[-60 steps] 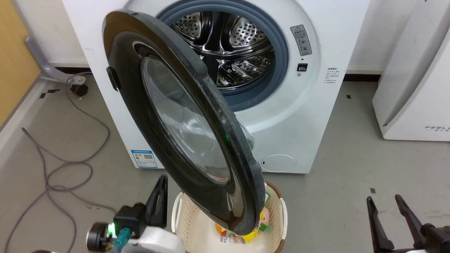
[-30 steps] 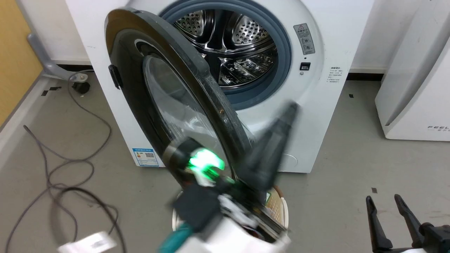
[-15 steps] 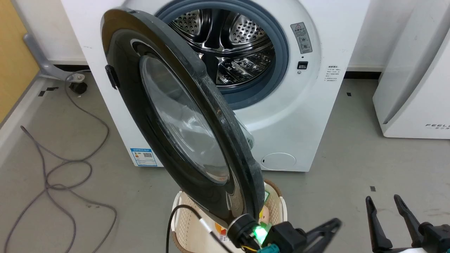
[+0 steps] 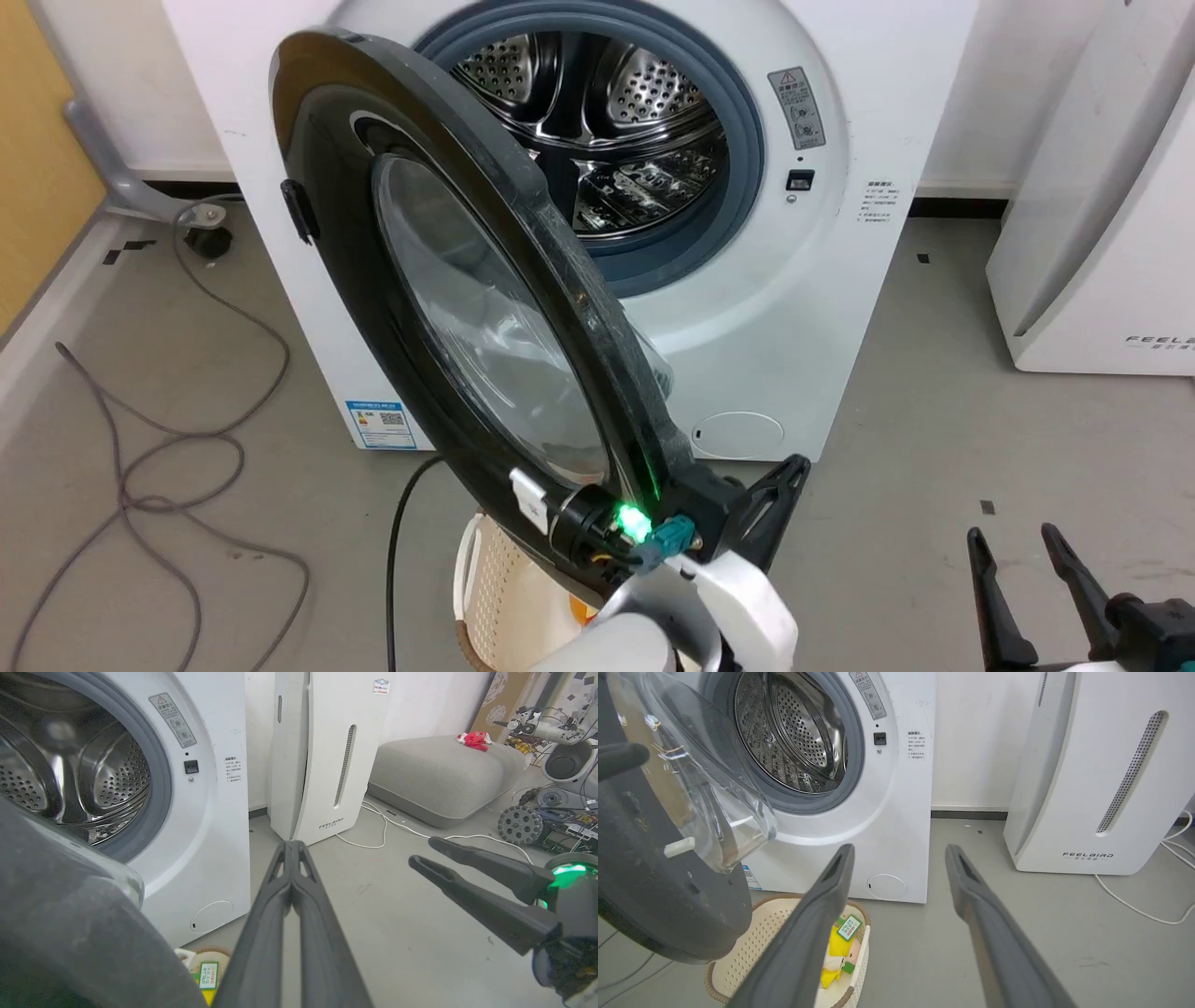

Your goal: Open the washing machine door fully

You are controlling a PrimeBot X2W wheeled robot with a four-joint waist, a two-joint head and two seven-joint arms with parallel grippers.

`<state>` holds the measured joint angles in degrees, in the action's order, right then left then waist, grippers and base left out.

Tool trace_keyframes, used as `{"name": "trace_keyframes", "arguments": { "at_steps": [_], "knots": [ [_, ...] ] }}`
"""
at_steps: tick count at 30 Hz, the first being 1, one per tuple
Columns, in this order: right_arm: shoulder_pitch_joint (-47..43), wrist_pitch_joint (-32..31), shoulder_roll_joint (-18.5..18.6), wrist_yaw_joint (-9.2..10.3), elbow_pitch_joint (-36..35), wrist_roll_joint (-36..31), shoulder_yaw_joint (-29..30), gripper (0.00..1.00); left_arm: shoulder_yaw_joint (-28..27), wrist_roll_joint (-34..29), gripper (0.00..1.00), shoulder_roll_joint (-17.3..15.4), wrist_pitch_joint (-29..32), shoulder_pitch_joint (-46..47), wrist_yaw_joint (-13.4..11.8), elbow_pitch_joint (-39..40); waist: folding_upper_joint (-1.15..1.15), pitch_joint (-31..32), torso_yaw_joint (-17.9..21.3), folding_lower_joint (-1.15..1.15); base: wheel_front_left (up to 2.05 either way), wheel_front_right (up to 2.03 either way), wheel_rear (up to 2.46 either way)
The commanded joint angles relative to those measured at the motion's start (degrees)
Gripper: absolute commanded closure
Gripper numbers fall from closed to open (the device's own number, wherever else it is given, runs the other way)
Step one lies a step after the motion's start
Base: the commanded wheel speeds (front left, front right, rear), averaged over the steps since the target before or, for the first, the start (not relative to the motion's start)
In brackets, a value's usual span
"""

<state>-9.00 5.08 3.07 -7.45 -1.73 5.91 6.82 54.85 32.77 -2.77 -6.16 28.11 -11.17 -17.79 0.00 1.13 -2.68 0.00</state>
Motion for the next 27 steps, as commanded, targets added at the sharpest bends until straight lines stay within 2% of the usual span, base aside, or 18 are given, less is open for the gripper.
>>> {"name": "trace_keyframes", "arguments": {
  "at_steps": [1,11,21,27],
  "knots": [
    [0.46,0.09,-0.19,-0.03,0.28,0.46,-0.10,0.00,0.44,0.59,1.00,-0.11,-0.40,0.76,-0.50,-0.59,0.00,0.04,0.03,0.00,0.00,0.00,0.00],
    [-0.15,-0.04,-0.19,-0.03,1.03,1.13,-0.53,0.00,4.39,9.48,1.00,-0.10,-3.44,3.25,-5.62,-8.18,0.00,0.69,0.17,0.00,0.00,0.00,0.00],
    [-0.82,-0.32,-0.19,-0.03,1.28,1.50,-0.82,0.00,4.99,12.16,1.00,-0.20,-5.38,1.82,-6.80,-12.05,0.00,1.25,-0.79,0.00,0.00,0.00,0.00],
    [-1.18,-0.53,-0.19,-0.03,1.29,1.66,-1.08,0.00,3.55,12.49,1.00,-3.05,-6.61,-1.03,-8.70,-9.39,0.00,1.51,-0.82,0.00,0.00,0.00,0.00]
  ]
}}
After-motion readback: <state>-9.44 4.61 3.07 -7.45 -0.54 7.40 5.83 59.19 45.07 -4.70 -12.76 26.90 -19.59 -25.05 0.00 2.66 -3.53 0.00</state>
